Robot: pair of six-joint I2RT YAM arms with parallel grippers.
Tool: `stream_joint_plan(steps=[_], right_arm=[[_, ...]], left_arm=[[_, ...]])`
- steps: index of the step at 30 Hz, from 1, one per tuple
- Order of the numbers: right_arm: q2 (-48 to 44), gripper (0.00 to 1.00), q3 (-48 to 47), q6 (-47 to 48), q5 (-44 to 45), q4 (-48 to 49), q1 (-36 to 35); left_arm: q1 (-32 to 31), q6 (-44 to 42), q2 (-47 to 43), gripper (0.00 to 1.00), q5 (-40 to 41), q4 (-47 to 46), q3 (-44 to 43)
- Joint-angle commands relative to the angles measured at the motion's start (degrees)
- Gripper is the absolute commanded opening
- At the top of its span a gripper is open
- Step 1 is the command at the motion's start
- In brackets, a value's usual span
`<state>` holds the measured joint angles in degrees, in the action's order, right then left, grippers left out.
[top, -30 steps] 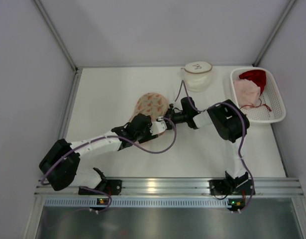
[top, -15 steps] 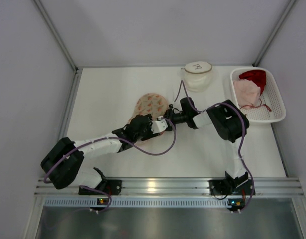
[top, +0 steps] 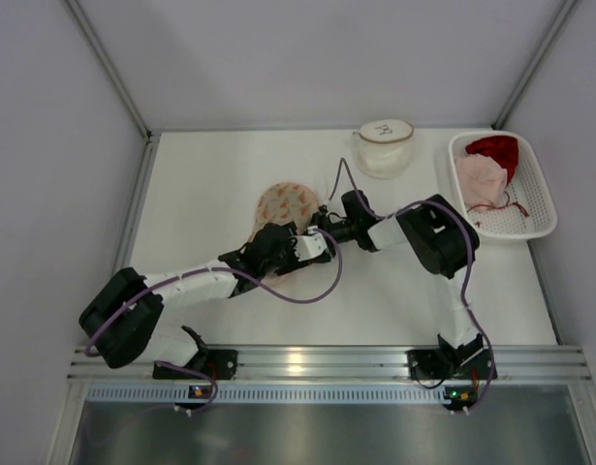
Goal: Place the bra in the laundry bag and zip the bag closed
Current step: Adjust the bra in the laundry bag, then zip the zipper on the laundry bag.
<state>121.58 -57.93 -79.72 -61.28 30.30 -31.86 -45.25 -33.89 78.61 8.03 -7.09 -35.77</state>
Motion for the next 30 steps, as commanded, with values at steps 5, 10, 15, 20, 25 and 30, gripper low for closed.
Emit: stream_joint_plan(steps=[5,10,15,20,25,30], right_arm=[[2.0,0.07,-0.5,-1.7,-1.6,-2.5,-2.7],[1.3,0.0,0.0,-2.0,-1.3,-2.4,-2.4],[1.4,0.0,0.0,-2.0,-0.9,-1.8,-1.7],[1.7,0.0,-0.2,-2.5,-0.6,-1.0,-1.5],[1.7,0.0,-0.3,-2.9,-0.6,-0.5,-1.5],[1.7,0.0,-0.5,-2.3,-0.7,-2.0,-1.5]], left_arm=[[0.1,1.5,-1.6,0.69,-1.4,-3.5,-0.3],[0.1,1.1,-4.9,0.7,-2.4,6.0,-1.7],[0.2,2.3,-12.2,0.7,-11.5,21.5,-4.7],[0.3,1.6,-19.3,0.67,-18.9,35.0,-8.5],[0.3,-10.5,-18.8,0.59,-29.0,46.0,-13.7],[-0.7,-24.7,-10.1,0.45,-32.4,54.2,-21.9]])
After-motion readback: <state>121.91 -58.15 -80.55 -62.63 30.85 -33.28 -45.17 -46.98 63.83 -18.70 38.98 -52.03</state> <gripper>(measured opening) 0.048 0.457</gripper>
